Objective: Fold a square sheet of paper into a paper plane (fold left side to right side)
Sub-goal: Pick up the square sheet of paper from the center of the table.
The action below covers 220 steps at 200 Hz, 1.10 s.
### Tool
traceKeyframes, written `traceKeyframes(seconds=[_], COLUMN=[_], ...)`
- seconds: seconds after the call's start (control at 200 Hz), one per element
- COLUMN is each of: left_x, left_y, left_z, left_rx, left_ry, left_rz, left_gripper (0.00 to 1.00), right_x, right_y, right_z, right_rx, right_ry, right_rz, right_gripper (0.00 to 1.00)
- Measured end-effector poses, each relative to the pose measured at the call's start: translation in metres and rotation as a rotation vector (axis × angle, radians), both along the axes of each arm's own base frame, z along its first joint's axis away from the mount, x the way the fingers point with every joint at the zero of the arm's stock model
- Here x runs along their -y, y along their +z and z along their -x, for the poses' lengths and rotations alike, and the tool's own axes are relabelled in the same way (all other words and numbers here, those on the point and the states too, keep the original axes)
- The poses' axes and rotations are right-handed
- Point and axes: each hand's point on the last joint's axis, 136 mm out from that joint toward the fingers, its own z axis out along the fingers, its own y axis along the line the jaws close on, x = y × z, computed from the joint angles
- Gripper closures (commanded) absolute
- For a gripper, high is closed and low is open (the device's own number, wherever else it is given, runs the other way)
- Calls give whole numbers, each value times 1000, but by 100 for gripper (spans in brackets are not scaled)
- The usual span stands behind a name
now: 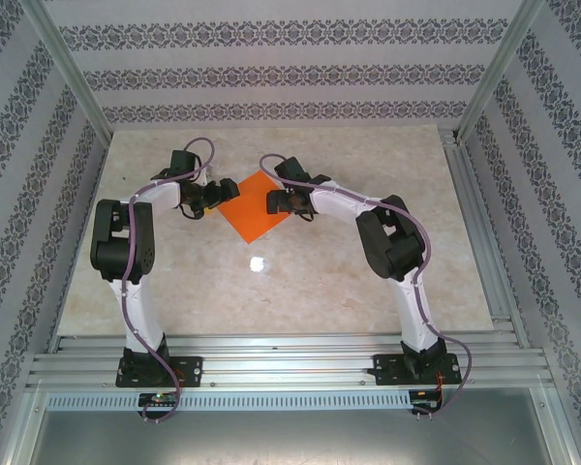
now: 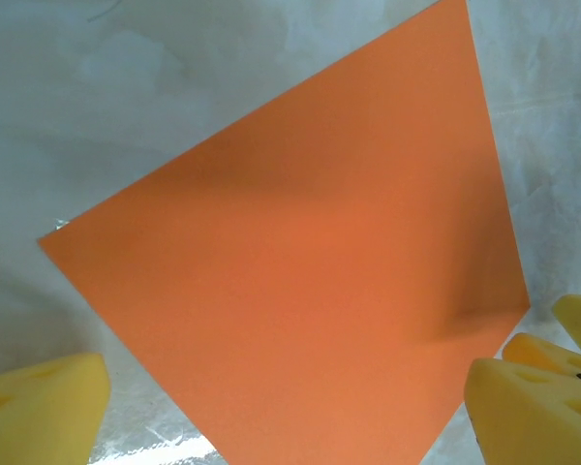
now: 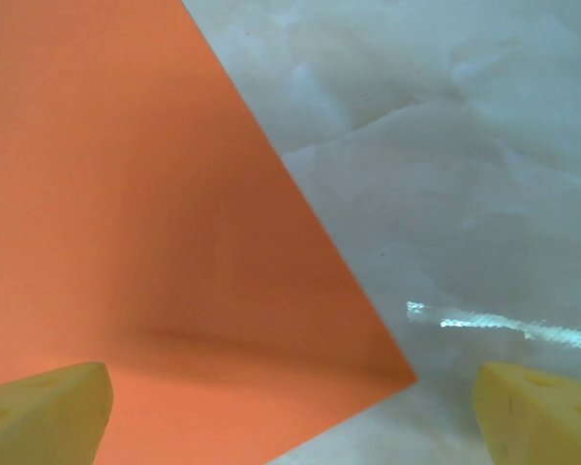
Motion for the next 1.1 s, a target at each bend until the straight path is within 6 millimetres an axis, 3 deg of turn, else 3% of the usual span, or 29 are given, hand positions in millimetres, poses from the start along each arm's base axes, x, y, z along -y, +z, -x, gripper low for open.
traceKeyframes(seconds=[0.794, 1.099], left_x=[6, 7], left_y=[-7, -7], left_z=[-1, -1], left_rx=[-18, -17], left_ry=[-2, -3], left_rz=[21, 19], left_gripper=[5, 5], right_x=[-15, -46], right_y=[-10, -8], right_z=[-1, 6], right_rx=[-15, -17], right_ry=[-61, -13], right_rz=[32, 3], right_gripper=[9, 17])
